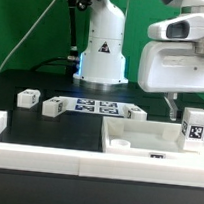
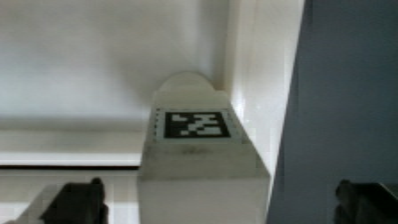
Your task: Assemble one leg
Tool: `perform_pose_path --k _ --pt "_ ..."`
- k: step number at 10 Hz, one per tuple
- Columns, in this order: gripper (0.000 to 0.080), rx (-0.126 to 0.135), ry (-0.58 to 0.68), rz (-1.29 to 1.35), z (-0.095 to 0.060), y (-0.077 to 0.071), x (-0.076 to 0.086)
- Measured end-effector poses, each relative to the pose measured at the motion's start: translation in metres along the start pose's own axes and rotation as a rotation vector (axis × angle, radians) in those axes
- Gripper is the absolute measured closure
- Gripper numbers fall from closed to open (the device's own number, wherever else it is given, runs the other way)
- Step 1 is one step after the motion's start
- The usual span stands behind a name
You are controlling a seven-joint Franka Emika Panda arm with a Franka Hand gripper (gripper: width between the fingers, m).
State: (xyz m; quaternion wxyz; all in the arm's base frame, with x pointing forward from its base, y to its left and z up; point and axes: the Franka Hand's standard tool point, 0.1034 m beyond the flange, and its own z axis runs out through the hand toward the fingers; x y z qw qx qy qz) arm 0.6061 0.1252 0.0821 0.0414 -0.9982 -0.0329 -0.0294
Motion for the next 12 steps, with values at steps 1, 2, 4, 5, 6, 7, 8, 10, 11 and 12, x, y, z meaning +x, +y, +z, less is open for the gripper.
perform_pose_path --k 1,2,4,5,6,7,8,10,11,12 --pt "0.0150 -0.001 0.000 -0.009 0.0006 0.0017 0.0001" --pt "0.0273 -0.001 -0.001 -0.014 0.0019 0.0039 0.0000" --pt "0.0412 -0.001 -0.001 -0.015 0.0019 0.0034 -0.0001" --pt "0.0507 -0.003 0.000 -0.013 0.0018 0.0054 0.0002" --pt "0.0506 -0.004 0.000 -0.012 0.0018 0.0059 0.0003" --pt "0.0506 -0.003 0.000 -0.007 0.0018 0.0061 0.0003" --pt "0.0506 -0.004 0.000 0.010 0.0018 0.0064 0.0003" --pt "0.0506 -0.007 0.000 0.198 0.0021 0.0067 0.0001" --pt "0.0506 -0.010 0.001 0.333 0.0024 0.0069 -0.0003" --pt "0.0506 -0.017 0.003 0.441 0.0028 0.0066 -0.0010"
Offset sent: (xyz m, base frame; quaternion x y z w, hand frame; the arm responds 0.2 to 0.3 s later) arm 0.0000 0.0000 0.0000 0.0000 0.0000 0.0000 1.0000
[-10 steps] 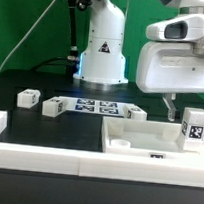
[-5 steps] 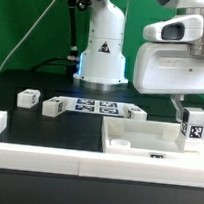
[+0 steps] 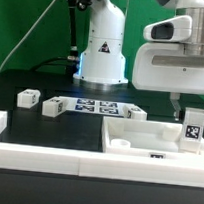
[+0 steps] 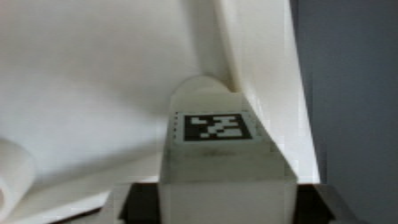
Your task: Assemble one leg
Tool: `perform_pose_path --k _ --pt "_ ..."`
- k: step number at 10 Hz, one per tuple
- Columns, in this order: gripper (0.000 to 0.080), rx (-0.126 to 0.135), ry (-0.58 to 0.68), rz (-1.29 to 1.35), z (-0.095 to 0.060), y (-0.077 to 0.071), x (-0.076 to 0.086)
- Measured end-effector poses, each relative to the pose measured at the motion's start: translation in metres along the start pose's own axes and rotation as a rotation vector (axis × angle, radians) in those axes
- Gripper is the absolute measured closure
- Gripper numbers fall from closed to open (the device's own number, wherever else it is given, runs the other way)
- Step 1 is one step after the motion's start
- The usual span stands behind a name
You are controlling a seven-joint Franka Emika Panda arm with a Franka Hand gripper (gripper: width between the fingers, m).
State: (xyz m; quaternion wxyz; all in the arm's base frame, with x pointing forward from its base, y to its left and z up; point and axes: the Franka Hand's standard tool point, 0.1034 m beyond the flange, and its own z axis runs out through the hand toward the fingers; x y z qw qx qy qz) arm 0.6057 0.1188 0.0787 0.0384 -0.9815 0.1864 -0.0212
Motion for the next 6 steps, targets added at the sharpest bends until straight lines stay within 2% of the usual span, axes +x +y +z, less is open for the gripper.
perform_pose_path --k 2,5,6 --pt "0.0506 -0.008 0.006 0.281 0.0004 0.0003 -0.0001" --pt "0.0506 -0.006 0.007 0.615 0.0006 -0.0022 -0.0017" --pt "0.0506 0.003 -0.001 0.748 0.0005 -0.0024 -0.0017"
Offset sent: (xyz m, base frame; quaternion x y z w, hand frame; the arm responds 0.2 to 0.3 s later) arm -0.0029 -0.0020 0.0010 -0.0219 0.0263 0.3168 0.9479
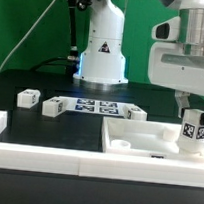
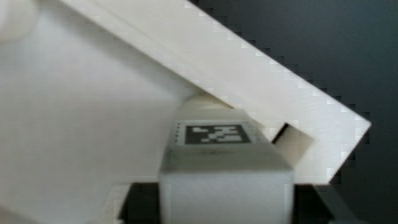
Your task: Assemble one leg
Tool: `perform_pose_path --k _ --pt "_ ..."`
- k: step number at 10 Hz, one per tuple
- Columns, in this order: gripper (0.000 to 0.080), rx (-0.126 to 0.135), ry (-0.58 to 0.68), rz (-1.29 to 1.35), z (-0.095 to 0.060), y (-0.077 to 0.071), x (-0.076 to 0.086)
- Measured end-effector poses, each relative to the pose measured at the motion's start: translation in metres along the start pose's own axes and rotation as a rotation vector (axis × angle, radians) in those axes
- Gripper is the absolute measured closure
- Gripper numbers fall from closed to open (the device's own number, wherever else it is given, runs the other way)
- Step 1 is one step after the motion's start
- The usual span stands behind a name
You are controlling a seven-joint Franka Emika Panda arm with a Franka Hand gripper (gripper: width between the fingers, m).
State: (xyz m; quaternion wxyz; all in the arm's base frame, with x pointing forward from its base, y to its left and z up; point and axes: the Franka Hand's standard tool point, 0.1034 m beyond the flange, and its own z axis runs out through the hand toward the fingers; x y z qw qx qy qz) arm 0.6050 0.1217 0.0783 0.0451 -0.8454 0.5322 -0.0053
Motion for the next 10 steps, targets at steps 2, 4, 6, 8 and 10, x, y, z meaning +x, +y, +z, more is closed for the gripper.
perform_pose_path --k 2,4,6,8,10 --pt "0.0506 0.010 -0.026 0.113 0.0004 0.0001 0.0005" --pt "0.0506 0.012 -0.040 0.259 0.0009 -0.0004 -0.0007" --pt "0.0502 0.013 -0.042 0.241 0.0010 -0.0005 -0.0013" --pt "0.0293 0.018 -0.040 0.182 0.0008 -0.0013 -0.0018" --pt "0.0157 0.026 -0.035 -0.109 -0.0009 -0.0035 -0.0013"
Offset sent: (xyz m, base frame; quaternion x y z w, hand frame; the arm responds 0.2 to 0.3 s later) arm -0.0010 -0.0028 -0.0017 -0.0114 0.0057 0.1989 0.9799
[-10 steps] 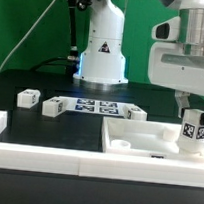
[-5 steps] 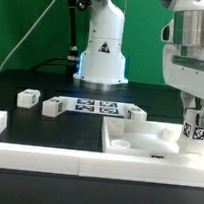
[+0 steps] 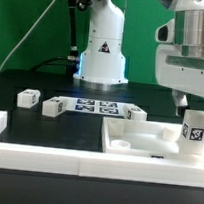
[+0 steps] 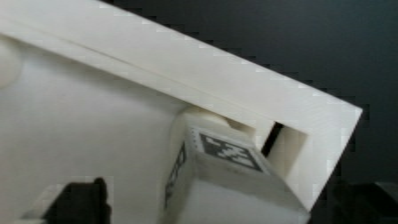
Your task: Assemble one leg
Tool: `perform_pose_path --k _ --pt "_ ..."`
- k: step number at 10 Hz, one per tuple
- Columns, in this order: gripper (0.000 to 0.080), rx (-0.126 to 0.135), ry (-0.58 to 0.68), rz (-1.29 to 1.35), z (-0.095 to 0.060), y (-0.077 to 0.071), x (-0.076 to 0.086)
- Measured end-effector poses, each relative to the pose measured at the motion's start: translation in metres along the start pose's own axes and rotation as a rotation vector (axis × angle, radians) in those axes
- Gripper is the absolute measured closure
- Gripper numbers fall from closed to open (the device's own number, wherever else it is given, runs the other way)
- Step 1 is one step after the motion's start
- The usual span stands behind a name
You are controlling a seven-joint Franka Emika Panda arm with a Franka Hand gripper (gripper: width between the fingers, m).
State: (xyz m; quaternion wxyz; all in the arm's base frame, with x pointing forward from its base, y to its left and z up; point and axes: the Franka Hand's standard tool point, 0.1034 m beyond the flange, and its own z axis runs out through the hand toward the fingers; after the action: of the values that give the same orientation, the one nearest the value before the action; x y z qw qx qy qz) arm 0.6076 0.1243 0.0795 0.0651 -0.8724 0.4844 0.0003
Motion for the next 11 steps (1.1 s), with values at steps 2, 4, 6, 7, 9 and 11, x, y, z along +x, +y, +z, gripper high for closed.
perform_pose_path --k 2,4,6,7,9,11 --pt "0.0151 -0.006 0.008 -0.223 -0.0012 -0.0017 0.0000" --pt "0.0150 -0.026 0.025 -0.522 0.0000 -0.0033 0.0001" --pt "0.0150 -0.050 0.033 -0.781 0.0026 -0.0035 0.0041" --pt "0.0150 -0.057 0.034 -0.859 0.0039 -0.0028 0.0041" --pt "0.0150 -0.068 0.032 -1.003 0.0052 -0.0019 0.0046" --pt "0.0150 -0.067 0.030 -1.041 0.0053 -0.0018 0.0046"
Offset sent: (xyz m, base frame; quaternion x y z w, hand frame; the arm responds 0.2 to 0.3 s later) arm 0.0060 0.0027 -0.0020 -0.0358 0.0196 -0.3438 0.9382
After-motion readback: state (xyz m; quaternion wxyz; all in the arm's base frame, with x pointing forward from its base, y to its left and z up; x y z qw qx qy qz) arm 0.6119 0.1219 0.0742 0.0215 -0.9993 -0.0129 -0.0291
